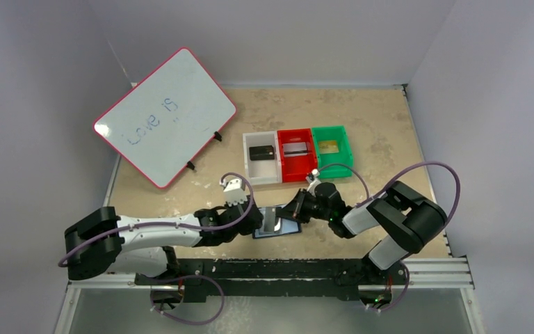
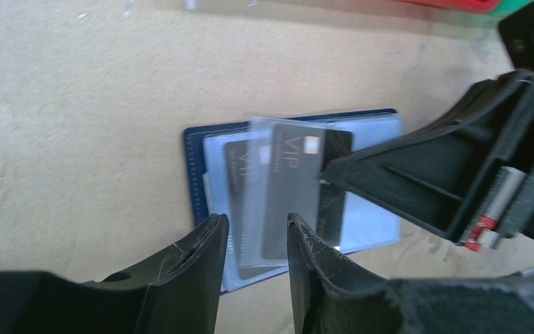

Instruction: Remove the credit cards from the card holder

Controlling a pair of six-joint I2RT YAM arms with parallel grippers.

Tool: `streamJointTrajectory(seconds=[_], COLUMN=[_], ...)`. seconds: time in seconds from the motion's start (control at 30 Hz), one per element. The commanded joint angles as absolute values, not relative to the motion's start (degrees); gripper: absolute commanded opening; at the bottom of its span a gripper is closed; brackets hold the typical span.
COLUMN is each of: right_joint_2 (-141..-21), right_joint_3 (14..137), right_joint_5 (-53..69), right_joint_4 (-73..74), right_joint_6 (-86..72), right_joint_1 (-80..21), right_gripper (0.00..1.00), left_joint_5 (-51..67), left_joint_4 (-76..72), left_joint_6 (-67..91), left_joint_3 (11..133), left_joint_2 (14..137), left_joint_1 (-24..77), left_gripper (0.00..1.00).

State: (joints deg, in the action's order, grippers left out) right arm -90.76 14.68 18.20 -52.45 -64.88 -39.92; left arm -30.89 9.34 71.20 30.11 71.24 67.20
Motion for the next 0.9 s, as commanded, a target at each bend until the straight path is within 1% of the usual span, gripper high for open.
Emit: streamJointTrajectory(seconds=[0.0,0.07,0.2,0.37,0.53,0.63,0.73,0.8,0.87], right_joint_2=[-92.4,-92.8,-93.5,-92.8,-90.6,-89.7,-89.5,-90.2,-91.1], right_joint_3=[14.9,14.8,14.5,13.9,13.4,13.2,12.5,11.5,10.4], right_joint_5=[19.3,19.0,19.1,18.4,18.1,18.5,18.2,19.3,19.9], right_joint_4=[-51.8,-51.8,-52.5,-52.6,-51.8,-51.7,-55.5,-59.0,-62.2], right_joint_6=[-61.7,-61.9,-62.1,-62.7,-62.8,-62.8,-63.8,-65.4,-66.5], right_joint_1=[-39.7,-39.7,-39.6,-39.6,-39.6,-39.6,-39.6,-39.7,-39.7], right_gripper=[0.03,0.03,0.03,0.04,0.06,0.12,0.23,0.26,0.26], left_joint_5=[-28.0,-24.7,-22.4,-24.1,-24.5,-24.4,-24.8,-24.9,-25.0], left_joint_4=[4.2,0.4,-0.9,-1.6,-1.1,-0.7,0.1,0.4,0.5], left_joint_6=[65.4,63.5,65.1,69.1,70.6,70.5,70.6,70.7,70.7], left_joint_3=[34.9,35.4,35.0,31.9,29.9,29.9,30.0,29.9,29.9], left_joint_2=[71.6,73.7,77.7,81.2,83.7,84.0,83.6,83.3,83.0], left_joint_1=[67.4,67.4,67.0,66.8,66.9,67.0,67.0,67.0,67.1], left_gripper=[0.37,0.37,0.32,0.3,0.28,0.28,0.28,0.27,0.27])
